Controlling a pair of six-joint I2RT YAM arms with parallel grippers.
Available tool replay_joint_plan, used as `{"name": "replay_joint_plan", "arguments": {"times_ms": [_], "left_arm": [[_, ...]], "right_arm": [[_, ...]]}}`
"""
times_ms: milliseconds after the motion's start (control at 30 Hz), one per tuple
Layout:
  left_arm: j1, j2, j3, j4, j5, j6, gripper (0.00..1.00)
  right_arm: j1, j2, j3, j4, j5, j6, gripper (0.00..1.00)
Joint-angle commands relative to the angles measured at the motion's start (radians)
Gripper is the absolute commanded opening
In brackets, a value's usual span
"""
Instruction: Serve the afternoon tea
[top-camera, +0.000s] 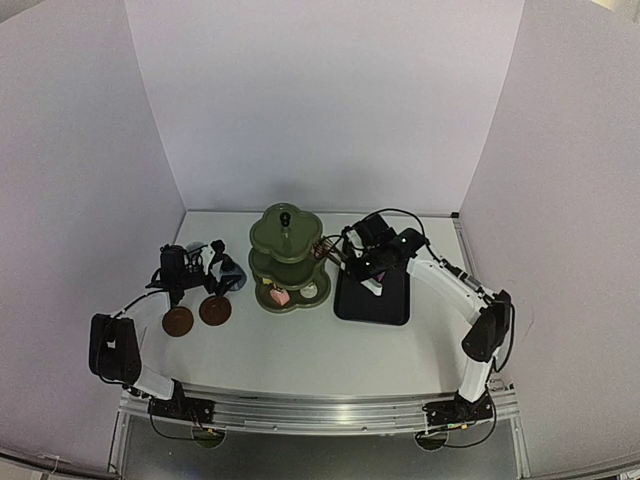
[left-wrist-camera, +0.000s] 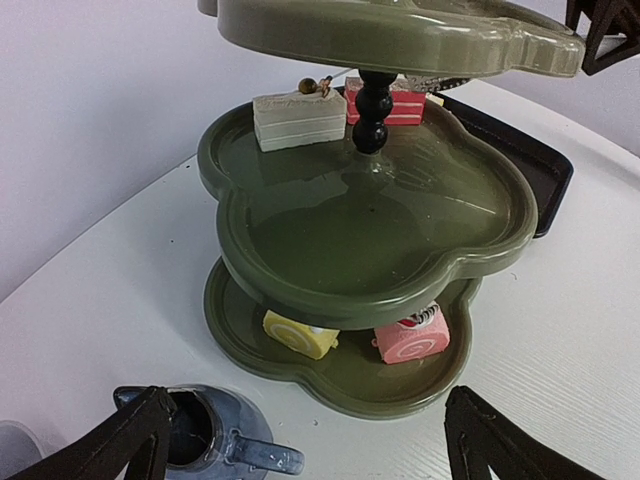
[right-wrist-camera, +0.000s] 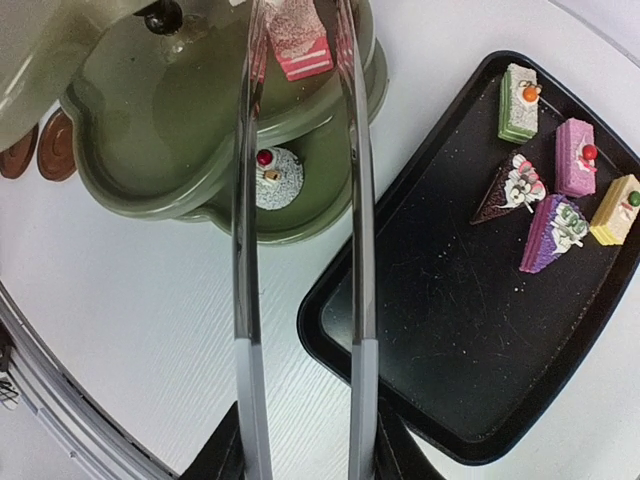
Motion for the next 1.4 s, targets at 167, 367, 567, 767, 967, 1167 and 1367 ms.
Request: {"name": "replay_joint_plan", "arguments": {"times_ms": [167, 367, 567, 767, 967, 1167, 1367], "left_arm": [[-0.004, -0.037, -0.007, 0.018, -0.005, 0.020, 0.95], [-0.004, -0.043, -0.012, 0.020, -0.005, 0.017, 0.95], [-0.004, -0.045, -0.018, 0.022, -0.007, 0.016, 0.95], [-0.004, -0.040, -0.016, 0.023, -0.005, 0.011, 0.95], [-0.003, -0.040, -0.010, 0.022, -0.005, 0.009, 0.95], [-0.004, -0.043, -0.012, 0.018, -0.010, 0.011, 0.95], [-0.004, -0.041, -0.013, 0.017, -0.012, 0.011, 0.95]], "right_arm": [[0.005, -0.144, -0.059, 0.019, 0.031, 0.039, 0.34], [-0.053, -0.211, -0.123, 0.015, 0.164, 0.126, 0.32], [-0.110, -0.259, -0.201, 0.000, 0.246, 0.208, 0.32], [-0.192, -0.242, -0.301, -0.008, 0.271, 0.266, 0.34], [-0.232, -0.176, -0.343, 0.009, 0.259, 0.260, 0.34], [-0.263, -0.142, -0.394, 0.047, 0.216, 0.261, 0.35], [-0.282, -0.117, -0.454, 0.105, 0.176, 0.269, 0.35]]}}
